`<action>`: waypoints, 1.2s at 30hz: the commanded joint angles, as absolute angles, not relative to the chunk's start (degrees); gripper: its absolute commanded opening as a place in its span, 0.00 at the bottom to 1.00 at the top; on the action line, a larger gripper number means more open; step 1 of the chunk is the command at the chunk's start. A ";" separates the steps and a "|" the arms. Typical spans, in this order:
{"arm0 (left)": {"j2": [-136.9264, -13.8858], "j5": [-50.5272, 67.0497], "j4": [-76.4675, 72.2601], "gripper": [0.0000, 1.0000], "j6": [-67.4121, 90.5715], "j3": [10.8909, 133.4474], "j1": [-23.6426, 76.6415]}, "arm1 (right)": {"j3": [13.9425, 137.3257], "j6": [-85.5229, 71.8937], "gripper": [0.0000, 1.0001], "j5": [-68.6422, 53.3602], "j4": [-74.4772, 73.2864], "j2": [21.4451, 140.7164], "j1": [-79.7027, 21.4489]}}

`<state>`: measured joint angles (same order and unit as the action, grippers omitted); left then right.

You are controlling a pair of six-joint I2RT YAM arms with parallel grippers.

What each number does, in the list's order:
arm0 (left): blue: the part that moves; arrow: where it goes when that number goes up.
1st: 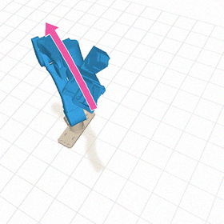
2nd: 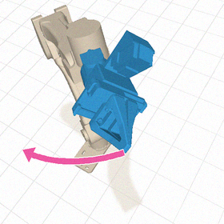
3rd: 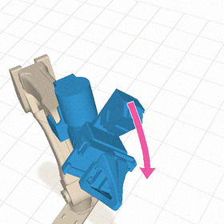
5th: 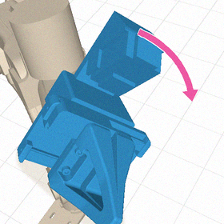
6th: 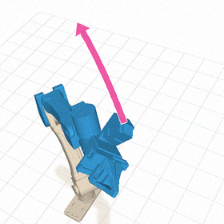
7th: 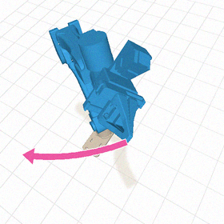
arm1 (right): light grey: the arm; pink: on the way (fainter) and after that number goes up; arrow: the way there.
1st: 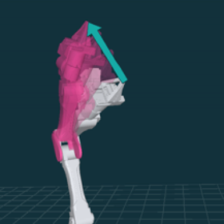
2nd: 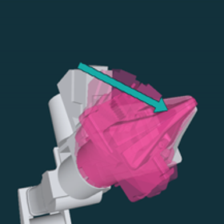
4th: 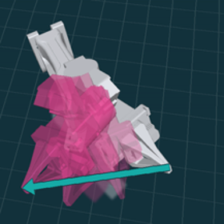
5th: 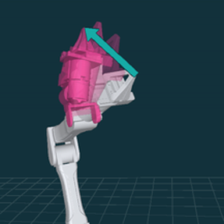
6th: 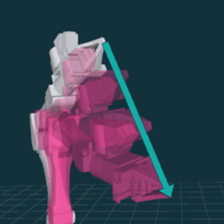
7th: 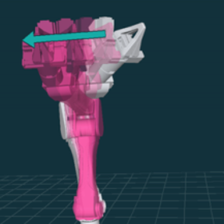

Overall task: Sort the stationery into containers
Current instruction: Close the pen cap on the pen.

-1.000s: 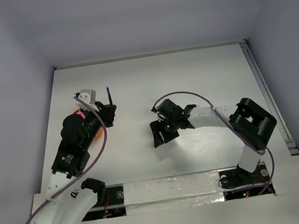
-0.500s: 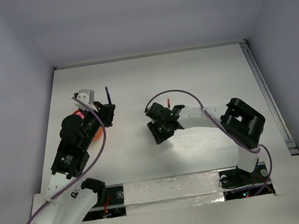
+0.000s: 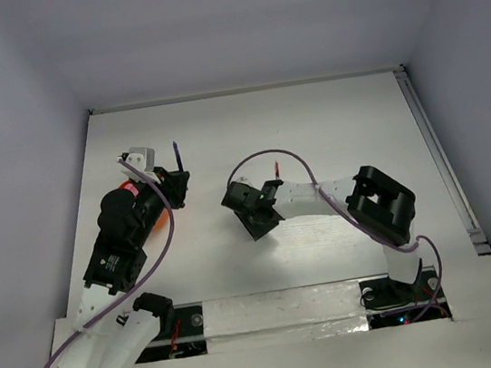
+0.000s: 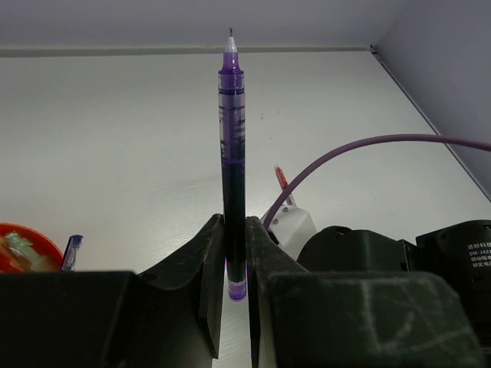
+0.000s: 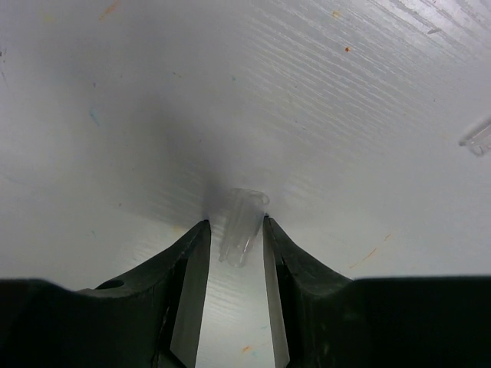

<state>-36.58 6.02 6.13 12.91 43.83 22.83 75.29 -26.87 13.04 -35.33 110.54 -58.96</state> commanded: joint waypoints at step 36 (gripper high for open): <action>-43.59 20.12 -6.05 0.00 16.96 44.22 22.59 | 72.15 -23.82 0.00 8.80 6.57 79.19 -45.26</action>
<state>-43.79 14.92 1.06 15.16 43.83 22.76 69.06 -23.55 12.53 -5.06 80.99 -47.44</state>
